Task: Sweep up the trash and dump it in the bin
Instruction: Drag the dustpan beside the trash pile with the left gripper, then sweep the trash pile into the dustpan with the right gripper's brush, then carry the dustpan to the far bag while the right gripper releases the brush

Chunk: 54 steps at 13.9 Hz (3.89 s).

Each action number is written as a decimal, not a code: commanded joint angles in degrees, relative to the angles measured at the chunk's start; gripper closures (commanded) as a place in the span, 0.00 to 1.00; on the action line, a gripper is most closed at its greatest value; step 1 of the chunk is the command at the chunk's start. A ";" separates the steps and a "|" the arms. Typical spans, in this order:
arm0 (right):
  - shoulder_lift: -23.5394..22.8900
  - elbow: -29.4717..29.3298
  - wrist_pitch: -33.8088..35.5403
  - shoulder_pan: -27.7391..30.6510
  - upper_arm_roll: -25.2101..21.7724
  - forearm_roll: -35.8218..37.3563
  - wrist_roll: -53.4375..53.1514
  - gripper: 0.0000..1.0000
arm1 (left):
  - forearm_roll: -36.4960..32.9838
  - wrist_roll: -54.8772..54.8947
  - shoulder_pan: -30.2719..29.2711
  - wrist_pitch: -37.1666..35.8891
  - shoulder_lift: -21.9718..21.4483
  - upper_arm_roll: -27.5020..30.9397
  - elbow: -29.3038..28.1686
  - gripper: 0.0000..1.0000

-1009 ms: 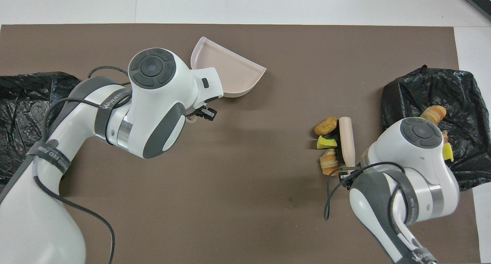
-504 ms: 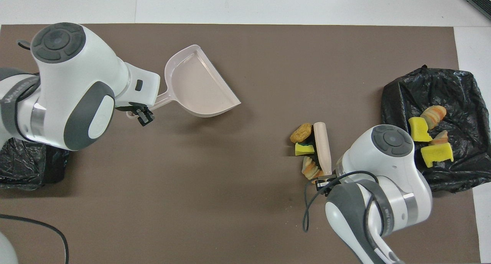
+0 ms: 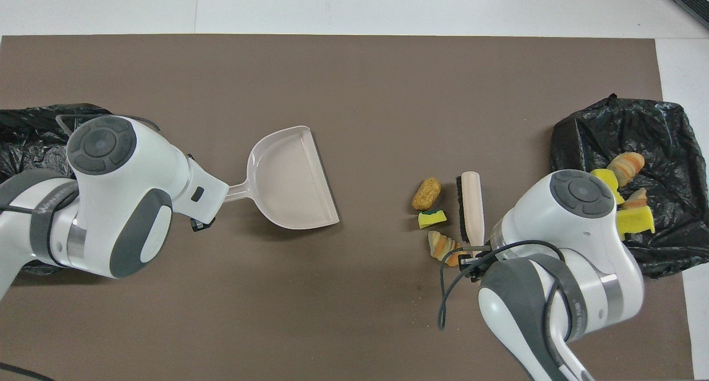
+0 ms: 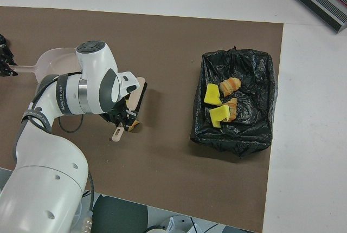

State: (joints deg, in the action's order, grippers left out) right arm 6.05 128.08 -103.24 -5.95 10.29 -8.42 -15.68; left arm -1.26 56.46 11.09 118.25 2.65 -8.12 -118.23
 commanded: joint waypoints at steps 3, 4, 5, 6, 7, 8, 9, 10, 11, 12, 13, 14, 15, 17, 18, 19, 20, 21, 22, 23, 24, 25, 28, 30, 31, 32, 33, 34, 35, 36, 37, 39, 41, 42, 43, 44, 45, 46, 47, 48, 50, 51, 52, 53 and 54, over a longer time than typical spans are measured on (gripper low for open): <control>8.07 9.79 -1.95 0.59 0.52 -1.42 -5.23 1.00 | -0.06 0.23 5.68 11.02 -3.18 0.39 -8.23 1.00; 10.71 13.56 -4.31 0.33 0.61 -1.85 -5.32 1.00 | -0.06 0.05 6.21 12.51 -3.17 0.30 -9.47 1.00; 13.17 16.91 -6.25 -0.02 0.61 -3.25 -5.32 1.00 | 0.03 0.05 6.48 12.88 -3.17 0.30 -9.91 1.00; 13.89 17.64 -6.36 -0.20 0.61 -4.31 -5.41 1.00 | 0.20 -0.04 6.40 12.71 -3.17 0.30 -9.92 1.00; 13.64 17.56 -6.45 -0.29 0.61 -4.49 -5.67 1.00 | 0.20 0.05 6.57 12.27 -3.17 0.21 -10.01 1.00; 13.03 17.64 -7.75 -0.37 0.69 -4.58 -6.37 1.00 | 0.20 -0.12 8.14 12.61 -2.74 0.21 -10.53 1.00; 11.71 17.56 -9.16 -1.51 0.70 -4.58 -7.16 1.00 | 0.20 -0.13 8.94 12.97 -1.86 0.30 -10.79 1.00; 11.27 17.29 -9.69 -2.74 0.70 -4.58 -7.60 1.00 | 0.20 0.13 8.94 12.88 -1.16 0.30 -10.80 1.00; 10.83 16.68 -10.40 -3.01 0.70 -4.58 -7.95 1.00 | 0.20 0.75 8.94 12.62 -1.15 0.30 -10.80 1.00; 10.47 16.59 -11.45 -3.62 0.78 -5.02 -8.74 1.00 | 0.20 0.75 8.94 12.10 -1.33 0.30 -10.88 1.00; 9.86 16.33 -12.42 -3.97 0.70 -6.85 -10.31 1.00 | 0.20 0.58 9.03 12.09 -1.50 0.30 -11.32 1.00; 8.12 15.72 -12.60 -4.50 0.78 -7.22 -11.37 1.00 | 0.20 0.14 9.12 12.09 -1.50 0.30 -11.41 1.00; 7.05 15.19 -13.47 -5.38 0.78 -7.39 -12.26 1.00 | 0.20 -0.12 9.12 12.09 -1.50 0.30 -11.41 1.00; 3.81 10.46 -12.87 -6.08 0.78 -7.40 -14.28 1.00 | 0.20 -0.30 9.12 12.09 -1.59 0.30 -11.59 1.00; 2.40 8.61 -12.60 -6.61 0.78 -7.40 -14.29 1.00 | 0.20 -0.39 9.12 12.09 -1.77 0.30 -11.76 1.00; -0.31 6.33 -12.69 -7.22 0.78 -7.22 -14.37 1.00 | 0.20 -0.39 9.12 12.09 -1.85 0.30 -11.94 1.00; -2.60 4.30 -13.04 -7.84 0.78 -6.87 -13.85 1.00 | 0.20 -0.39 9.12 12.09 -1.86 0.30 -12.03 1.00; -4.80 1.67 -13.04 -8.11 0.87 -6.43 -13.15 1.00 | 0.20 -0.39 9.12 12.09 -1.94 0.30 -12.11 1.00; -7.08 -1.14 -12.69 -8.81 0.87 -6.34 -12.36 1.00 | 0.20 -0.56 9.12 12.09 -2.03 0.30 -12.20 1.00; -8.59 -2.73 -12.78 -9.68 0.87 -6.34 -11.92 1.00 | 0.20 -1.17 9.12 12.09 -2.03 0.30 -12.29 1.00; -9.82 -3.97 -13.30 -10.82 0.87 -6.34 -11.04 1.00 | 0.20 -1.44 9.12 12.09 -2.03 0.30 -12.29 1.00; -10.70 -4.67 -13.56 -11.53 0.87 -6.34 -9.55 1.00 | 0.20 -1.44 9.12 12.09 -2.03 0.30 -12.29 1.00; -11.24 -4.95 -15.75 -14.69 0.96 -7.39 -4.89 1.00 | 0.20 -1.53 9.12 12.26 -2.21 0.30 -12.73 1.00; -11.24 -4.95 -18.39 -17.76 0.96 -9.92 -3.48 1.00 | 0.20 -1.53 9.03 12.27 -2.21 0.30 -12.73 1.00; -11.33 -4.95 -20.05 -18.21 0.96 -13.51 -2.78 1.00 | 0.20 -1.53 9.12 12.27 -2.21 0.30 -12.82 1.00; -11.59 -5.47 -20.94 -19.17 1.05 -16.24 -2.16 1.00 | 0.20 -1.53 9.03 12.27 -2.29 0.30 -13.17 1.00; -11.76 -6.26 -21.21 -20.23 0.96 -18.01 -2.16 1.00 | 0.20 -1.45 9.03 12.18 -2.30 0.30 -13.17 1.00; -11.94 -6.70 -21.39 -20.50 1.05 -19.42 -2.68 1.00 | 0.20 -1.53 9.03 12.00 -2.30 0.30 -13.17 1.00; -11.94 -7.23 -21.39 -21.28 1.05 -20.48 -2.77 1.00 | 0.20 -1.62 8.95 11.91 -2.30 0.30 -13.08 1.00; -11.59 -8.27 -20.08 -21.47 0.96 -21.01 -2.86 1.00 | 0.20 -2.06 9.03 11.57 -2.30 0.39 -13.00 1.00; -10.89 -8.63 -17.90 -20.69 0.96 -21.02 -2.95 1.00 | 0.20 -3.80 9.03 11.04 -2.30 0.39 -12.73 1.00; -9.57 -10.04 -11.40 -20.33 -0.35 -20.15 -3.03 1.00 | 0.20 -8.19 8.77 9.81 -2.30 0.30 -12.38 1.00; -8.26 -10.83 -6.56 -17.88 -0.71 -18.74 -3.30 1.00 | 0.20 -8.30 8.07 9.72 -3.08 0.39 -12.12 1.00; -7.47 -10.75 -4.88 -17.43 -0.80 -16.56 -3.39 1.00 | 0.29 -8.30 7.54 9.72 -3.35 0.39 -12.03 1.00; -7.28 -10.83 -2.95 -16.99 -0.80 -13.40 -3.82 1.00 | 0.47 -8.30 7.28 9.72 -3.52 0.39 -12.03 1.00; -7.20 -11.18 -1.11 -16.73 -0.71 -10.67 -5.39 1.00 | 0.82 -8.21 7.10 9.63 -3.53 0.39 -12.03 1.00; -6.85 -11.36 0.22 -16.81 -0.71 -8.39 -7.15 1.00 | 0.99 -8.04 7.01 9.45 -3.53 0.47 -12.03 1.00; -6.67 -11.27 0.67 -16.72 -0.54 -6.19 -8.38 1.00 | 1.00 -7.95 6.84 9.37 -3.87 0.74 -12.03 1.00; -6.23 -10.75 0.58 -16.72 -0.54 -5.56 -8.57 1.00 | 1.17 -7.77 5.09 8.84 -4.66 0.74 -12.03 1.00; -5.62 -9.44 0.32 -16.55 -0.62 -5.38 -8.05 1.00 | 1.95 -7.51 4.29 6.75 -6.06 0.74 -11.77 1.00; -3.16 -4.97 -1.60 -15.32 -0.36 -5.37 -6.47 1.00 | 4.06 -7.25 1.58 4.27 -8.17 0.83 -11.24 1.00; -2.11 -3.21 -2.57 -15.32 -0.36 -5.37 -6.38 1.00 | 4.85 -6.03 0.34 4.09 -8.88 0.83 -10.98 1.00; -1.58 -2.58 -3.02 -15.32 -0.19 -5.37 -6.72 1.00 | 5.91 -4.80 -0.89 4.00 -9.58 0.83 -10.63 1.00; -1.48 -2.57 -3.28 -16.10 -0.01 -5.46 -7.51 1.00 | 6.61 -3.83 -2.64 3.22 -10.02 0.83 -10.45 1.00; -1.66 -2.49 -3.89 -16.89 0.08 -5.46 -8.65 1.00 | 6.62 -3.47 -2.74 2.43 -10.20 0.83 -10.27 1.00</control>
State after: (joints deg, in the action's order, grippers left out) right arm 1.96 123.23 -104.82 -22.30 9.45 -14.55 -22.74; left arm 3.78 51.10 9.93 122.75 -5.87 -6.94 -128.69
